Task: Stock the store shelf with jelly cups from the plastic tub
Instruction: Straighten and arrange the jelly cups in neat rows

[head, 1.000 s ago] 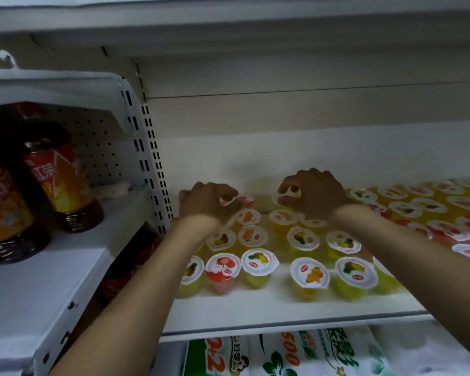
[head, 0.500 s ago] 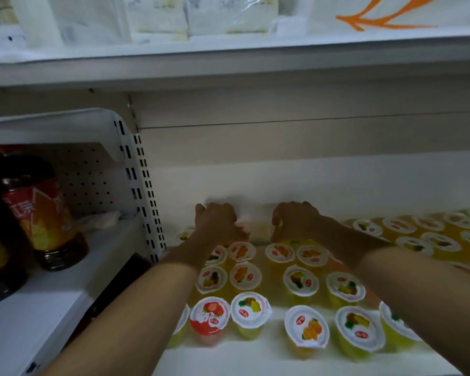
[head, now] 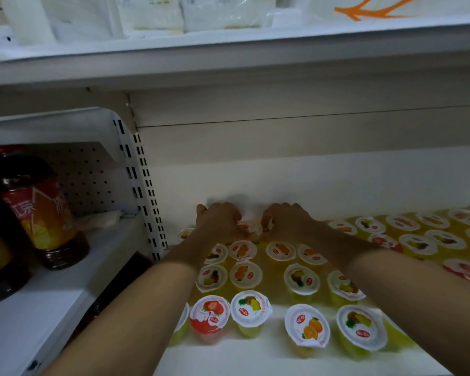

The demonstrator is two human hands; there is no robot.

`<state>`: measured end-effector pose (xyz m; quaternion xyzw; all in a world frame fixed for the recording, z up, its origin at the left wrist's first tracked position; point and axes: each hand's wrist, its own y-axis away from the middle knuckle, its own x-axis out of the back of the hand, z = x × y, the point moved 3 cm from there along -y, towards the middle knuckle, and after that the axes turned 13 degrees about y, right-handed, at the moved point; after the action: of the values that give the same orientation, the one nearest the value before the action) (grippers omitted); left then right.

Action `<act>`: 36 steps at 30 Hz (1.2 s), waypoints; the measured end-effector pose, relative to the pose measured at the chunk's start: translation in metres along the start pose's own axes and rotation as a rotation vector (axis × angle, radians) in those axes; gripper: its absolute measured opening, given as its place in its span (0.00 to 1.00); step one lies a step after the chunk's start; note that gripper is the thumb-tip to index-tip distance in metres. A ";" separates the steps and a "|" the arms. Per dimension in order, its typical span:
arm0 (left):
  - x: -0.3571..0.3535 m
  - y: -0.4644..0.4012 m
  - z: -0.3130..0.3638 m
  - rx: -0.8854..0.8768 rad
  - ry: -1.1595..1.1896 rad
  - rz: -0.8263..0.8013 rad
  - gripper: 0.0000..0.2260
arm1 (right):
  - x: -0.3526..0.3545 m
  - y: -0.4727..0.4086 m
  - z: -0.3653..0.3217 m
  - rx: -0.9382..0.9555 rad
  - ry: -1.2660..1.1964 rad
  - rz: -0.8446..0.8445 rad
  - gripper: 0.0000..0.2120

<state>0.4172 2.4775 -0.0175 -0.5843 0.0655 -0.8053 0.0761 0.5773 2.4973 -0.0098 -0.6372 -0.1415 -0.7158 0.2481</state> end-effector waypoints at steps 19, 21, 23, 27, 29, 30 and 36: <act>0.005 0.052 0.006 -0.066 0.008 0.032 0.28 | 0.007 0.050 0.000 0.024 -0.136 -0.033 0.18; 0.007 0.052 0.009 -0.071 -0.008 0.036 0.26 | 0.003 0.049 -0.002 0.001 -0.211 -0.028 0.17; 0.007 0.052 0.011 -0.071 -0.021 0.033 0.25 | 0.001 0.048 -0.005 0.003 -0.243 -0.024 0.17; 0.005 0.053 0.012 -0.071 -0.010 0.037 0.23 | -0.001 0.049 -0.007 0.010 -0.268 -0.013 0.17; 0.005 0.054 0.011 -0.069 0.008 0.035 0.23 | -0.001 0.049 -0.008 0.001 -0.261 -0.018 0.16; 0.005 0.054 0.012 -0.067 0.014 0.029 0.24 | -0.001 0.050 -0.009 -0.005 -0.257 -0.027 0.16; 0.025 0.066 0.018 -0.091 0.016 0.127 0.23 | 0.025 0.068 -0.007 0.024 -0.100 -0.024 0.19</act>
<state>0.4294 2.4071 -0.0015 -0.5754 0.1395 -0.7997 0.0996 0.6062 2.4328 0.0061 -0.6671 -0.1701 -0.6844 0.2398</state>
